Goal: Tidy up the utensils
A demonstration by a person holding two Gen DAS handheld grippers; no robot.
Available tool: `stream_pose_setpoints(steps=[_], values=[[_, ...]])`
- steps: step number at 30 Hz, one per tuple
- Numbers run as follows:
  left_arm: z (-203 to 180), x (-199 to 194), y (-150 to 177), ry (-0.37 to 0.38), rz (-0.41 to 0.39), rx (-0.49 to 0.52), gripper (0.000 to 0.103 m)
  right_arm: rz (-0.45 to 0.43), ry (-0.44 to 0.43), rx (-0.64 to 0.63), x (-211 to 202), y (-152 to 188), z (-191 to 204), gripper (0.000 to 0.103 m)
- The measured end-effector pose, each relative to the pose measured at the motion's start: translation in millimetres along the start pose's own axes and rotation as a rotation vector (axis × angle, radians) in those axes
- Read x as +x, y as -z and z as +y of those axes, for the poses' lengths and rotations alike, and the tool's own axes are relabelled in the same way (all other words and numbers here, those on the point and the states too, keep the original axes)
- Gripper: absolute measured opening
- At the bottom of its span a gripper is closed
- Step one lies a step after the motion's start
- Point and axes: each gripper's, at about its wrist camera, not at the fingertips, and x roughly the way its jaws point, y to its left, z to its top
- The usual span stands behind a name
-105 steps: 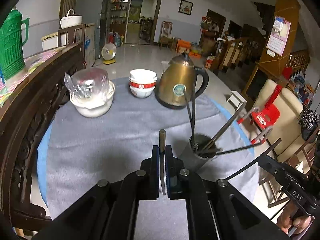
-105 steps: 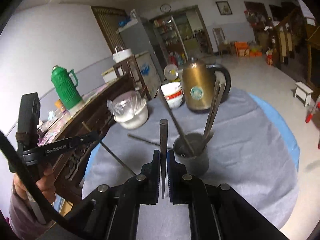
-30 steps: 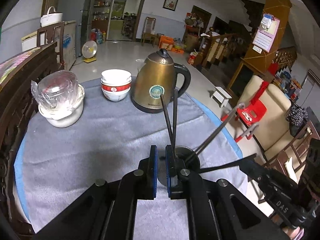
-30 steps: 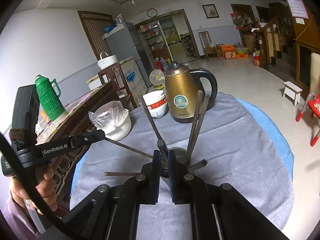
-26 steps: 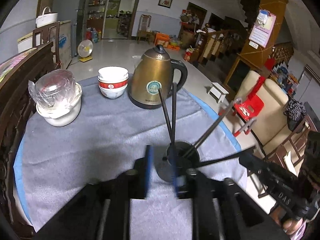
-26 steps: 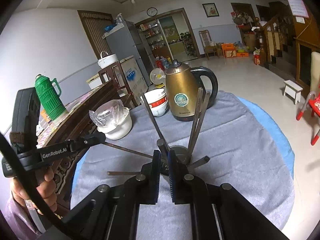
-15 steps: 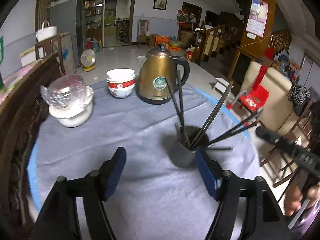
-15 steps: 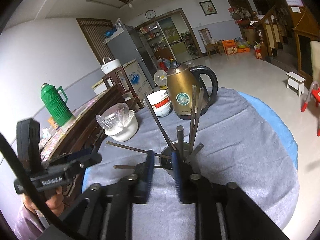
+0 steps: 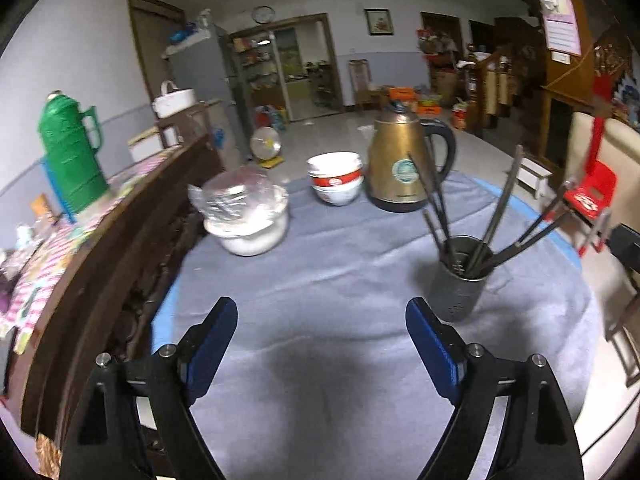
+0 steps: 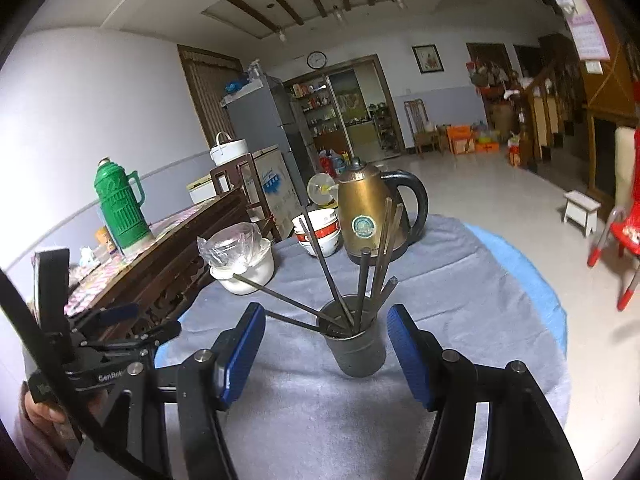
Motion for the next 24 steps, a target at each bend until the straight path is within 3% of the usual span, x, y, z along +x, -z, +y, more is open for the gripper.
stream_pose_setpoints(steps=[15, 24], values=[[14, -29, 9, -0.187, -0.030, -0.035, 0.090, 0.048, 0.027, -0.016, -9, 17, 16, 0.067], [9, -40, 12, -0.204, -0.041, -0.031, 0.091, 0.025, 0.082, -0.004, -24, 20, 21, 0.067]])
